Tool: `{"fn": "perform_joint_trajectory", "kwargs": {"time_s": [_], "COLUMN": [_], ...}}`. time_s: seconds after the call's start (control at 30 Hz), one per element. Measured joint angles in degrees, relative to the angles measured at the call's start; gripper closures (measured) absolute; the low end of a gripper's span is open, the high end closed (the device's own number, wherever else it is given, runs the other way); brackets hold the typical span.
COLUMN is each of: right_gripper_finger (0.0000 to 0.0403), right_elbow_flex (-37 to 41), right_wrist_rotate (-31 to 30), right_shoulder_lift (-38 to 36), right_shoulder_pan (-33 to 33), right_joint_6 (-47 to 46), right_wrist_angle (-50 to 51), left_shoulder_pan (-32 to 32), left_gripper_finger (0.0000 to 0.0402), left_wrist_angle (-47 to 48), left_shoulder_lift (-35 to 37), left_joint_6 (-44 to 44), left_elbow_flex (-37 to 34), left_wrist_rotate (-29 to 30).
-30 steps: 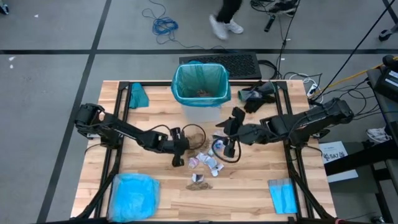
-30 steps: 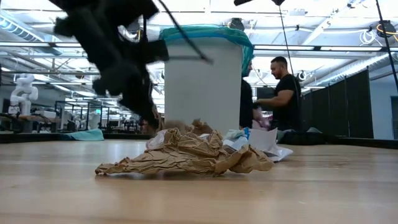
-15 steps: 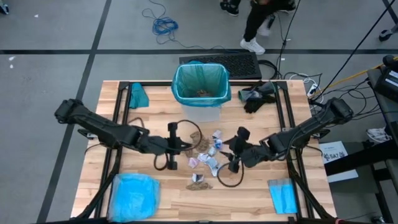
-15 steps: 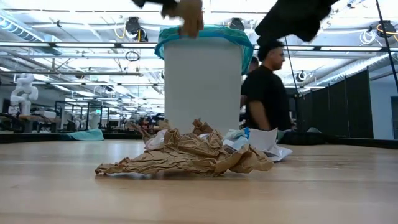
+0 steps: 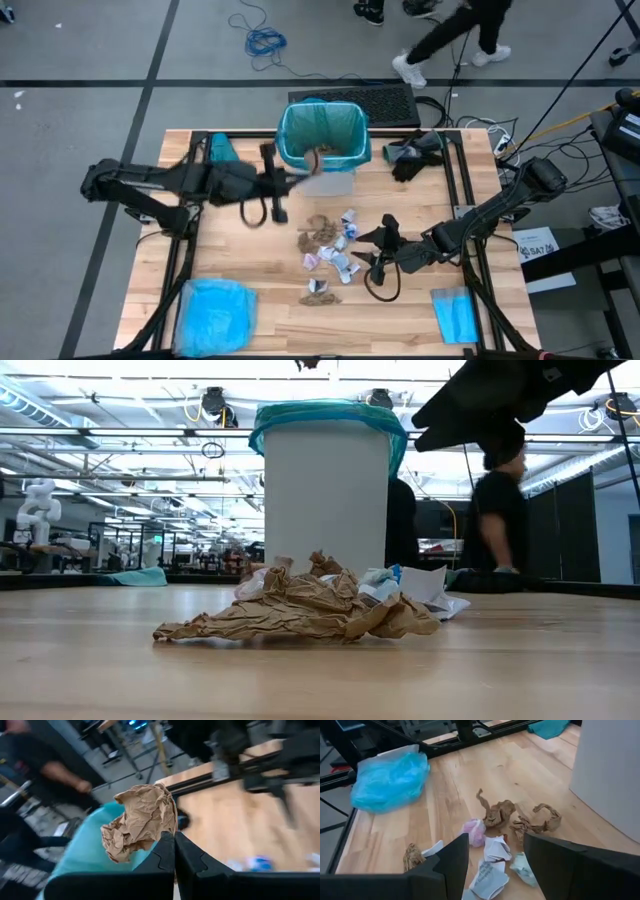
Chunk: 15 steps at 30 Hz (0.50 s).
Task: Place trash/remove bag and relplace
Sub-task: Put the brown napkin into the trash bin
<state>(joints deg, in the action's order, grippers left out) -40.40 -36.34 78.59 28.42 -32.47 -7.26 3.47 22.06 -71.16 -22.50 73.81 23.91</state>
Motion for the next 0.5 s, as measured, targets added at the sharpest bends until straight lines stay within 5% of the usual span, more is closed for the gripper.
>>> {"fn": "perform_joint_trajectory", "kwargs": {"time_s": [0.3,0.5], "right_gripper_finger": [0.0222,0.0222], "right_elbow_flex": [0.07,0.07], "right_wrist_rotate": [0.26,0.27], "right_shoulder_lift": [3.48,8.89], "right_shoulder_pan": [-0.29,-2.58], "right_joint_6": [0.82,-5.53], "right_wrist_angle": [-0.72,5.39], "left_shoulder_pan": [-16.57,-21.33], "left_gripper_finger": [0.0394,0.0334], "left_wrist_angle": [0.09,1.61], "left_shoulder_lift": [-0.05,-0.09], "left_joint_6": [-0.33,2.26], "left_elbow_flex": [1.3,1.3], "left_wrist_rotate": [-15.41,-27.14]}}
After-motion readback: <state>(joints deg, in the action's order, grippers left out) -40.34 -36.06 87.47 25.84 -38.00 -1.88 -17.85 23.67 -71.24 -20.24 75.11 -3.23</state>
